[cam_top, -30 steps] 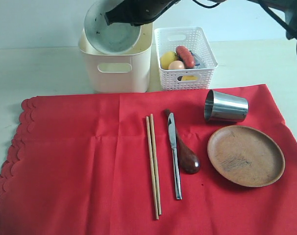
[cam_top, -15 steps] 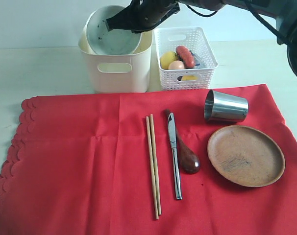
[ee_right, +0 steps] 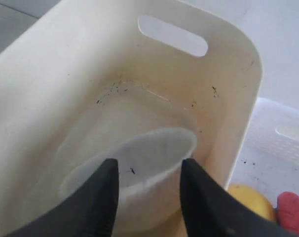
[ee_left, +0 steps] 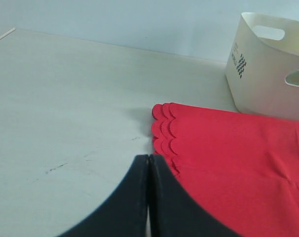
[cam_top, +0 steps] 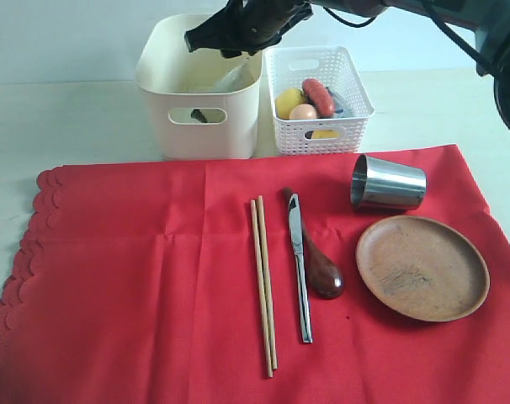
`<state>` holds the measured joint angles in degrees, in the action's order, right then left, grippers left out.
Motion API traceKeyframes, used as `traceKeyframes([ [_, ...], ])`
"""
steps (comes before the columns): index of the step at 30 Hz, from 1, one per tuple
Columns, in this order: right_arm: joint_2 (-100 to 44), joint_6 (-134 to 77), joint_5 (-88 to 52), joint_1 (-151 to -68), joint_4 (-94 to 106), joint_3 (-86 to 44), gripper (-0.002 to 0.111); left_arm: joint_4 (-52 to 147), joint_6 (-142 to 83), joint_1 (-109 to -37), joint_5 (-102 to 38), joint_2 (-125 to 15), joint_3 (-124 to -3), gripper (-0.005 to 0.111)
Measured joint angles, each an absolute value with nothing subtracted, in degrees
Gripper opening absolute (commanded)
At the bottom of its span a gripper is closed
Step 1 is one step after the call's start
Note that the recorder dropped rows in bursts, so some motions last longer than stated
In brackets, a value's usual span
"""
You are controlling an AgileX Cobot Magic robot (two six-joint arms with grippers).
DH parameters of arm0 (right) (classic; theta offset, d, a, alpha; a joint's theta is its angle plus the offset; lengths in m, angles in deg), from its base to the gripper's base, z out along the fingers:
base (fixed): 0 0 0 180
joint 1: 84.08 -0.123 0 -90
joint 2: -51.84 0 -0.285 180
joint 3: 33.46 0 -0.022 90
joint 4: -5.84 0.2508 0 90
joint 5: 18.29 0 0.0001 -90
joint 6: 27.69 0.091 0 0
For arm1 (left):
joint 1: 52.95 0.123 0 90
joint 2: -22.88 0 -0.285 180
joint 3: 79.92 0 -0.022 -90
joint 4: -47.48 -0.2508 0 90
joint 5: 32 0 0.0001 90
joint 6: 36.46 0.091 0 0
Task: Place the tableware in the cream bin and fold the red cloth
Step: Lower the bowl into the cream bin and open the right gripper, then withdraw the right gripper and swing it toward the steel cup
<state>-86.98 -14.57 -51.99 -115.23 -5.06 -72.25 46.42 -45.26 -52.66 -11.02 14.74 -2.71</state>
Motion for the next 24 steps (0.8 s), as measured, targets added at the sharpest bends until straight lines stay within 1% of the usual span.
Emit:
traceKeyframes([
  [5, -86.83, -14.57, -54.54, -115.23, -5.28, -72.25, 0.043, 46.42, -45.26, -52.66, -11.02, 14.74, -2.71, 0.000],
  [17, -78.21, -14.57, -68.53, -115.23, -5.40, -72.25, 0.043, 46.42, -45.26, -52.66, -11.02, 14.74, -2.71, 0.000],
  [24, -74.98, -14.57, -78.21, -115.23, -4.86, -72.25, 0.040, 46.42, -45.26, -52.66, -11.02, 14.74, -2.71, 0.000],
])
